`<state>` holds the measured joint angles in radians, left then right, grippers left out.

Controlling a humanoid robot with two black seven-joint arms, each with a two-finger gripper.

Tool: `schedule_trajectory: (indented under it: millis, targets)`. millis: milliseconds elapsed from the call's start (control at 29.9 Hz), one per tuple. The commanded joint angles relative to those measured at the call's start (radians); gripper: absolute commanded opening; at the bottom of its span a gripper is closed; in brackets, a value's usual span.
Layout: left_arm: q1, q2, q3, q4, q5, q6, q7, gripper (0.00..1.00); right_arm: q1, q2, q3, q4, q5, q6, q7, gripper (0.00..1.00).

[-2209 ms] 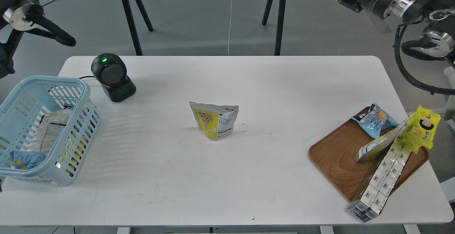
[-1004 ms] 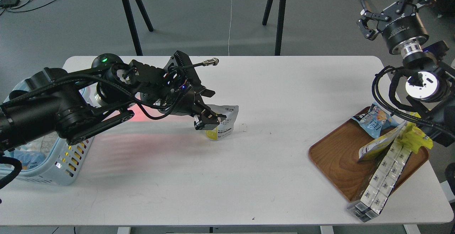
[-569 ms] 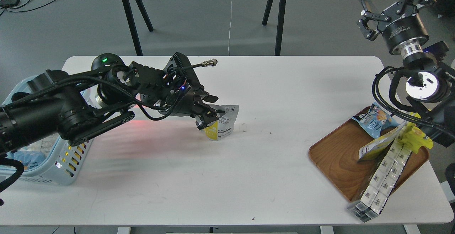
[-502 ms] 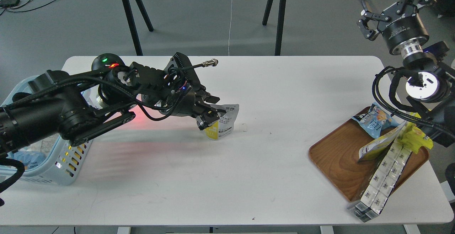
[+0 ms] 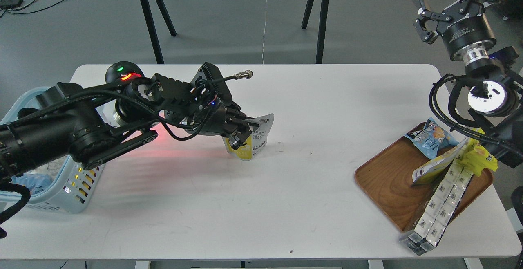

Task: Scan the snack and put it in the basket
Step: 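Reach the left gripper to the standing yellow pouch and grasp it, then lift the pouch with the left gripper and hold it before the scanner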

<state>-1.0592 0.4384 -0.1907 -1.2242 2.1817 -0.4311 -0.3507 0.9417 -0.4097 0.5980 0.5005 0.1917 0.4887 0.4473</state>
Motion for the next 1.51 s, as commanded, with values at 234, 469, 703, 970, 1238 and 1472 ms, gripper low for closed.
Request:
schedule_trajectory:
  millis: [234,469,703,970,1238,1472]
  targets:
    - [-0.002,0.045,-0.019,-0.040,0.000,0.008,-0.016,0.00,0.002,-0.011,0.026,0.000,0.000,0.000,-0.001,0.99]
    - [0.005,0.117,-0.081,-0.092,0.000,0.011,-0.028,0.00,0.002,-0.015,0.040,-0.005,0.000,0.000,-0.001,0.99]
    - [0.018,0.230,-0.142,-0.095,0.000,0.021,-0.138,0.00,0.003,-0.020,0.040,-0.003,-0.001,0.000,-0.001,0.99]
    - [0.018,0.338,-0.144,-0.097,0.000,0.009,-0.138,0.00,0.003,-0.037,0.040,-0.003,-0.001,0.000,-0.001,0.99]
    - [0.018,0.365,-0.145,-0.093,0.000,-0.029,-0.138,0.00,0.002,-0.044,0.040,-0.002,-0.001,0.000,-0.001,0.99]
    - [0.018,0.372,-0.147,-0.090,0.000,-0.055,-0.138,0.00,-0.003,-0.044,0.042,0.001,0.000,0.000,-0.001,0.99]
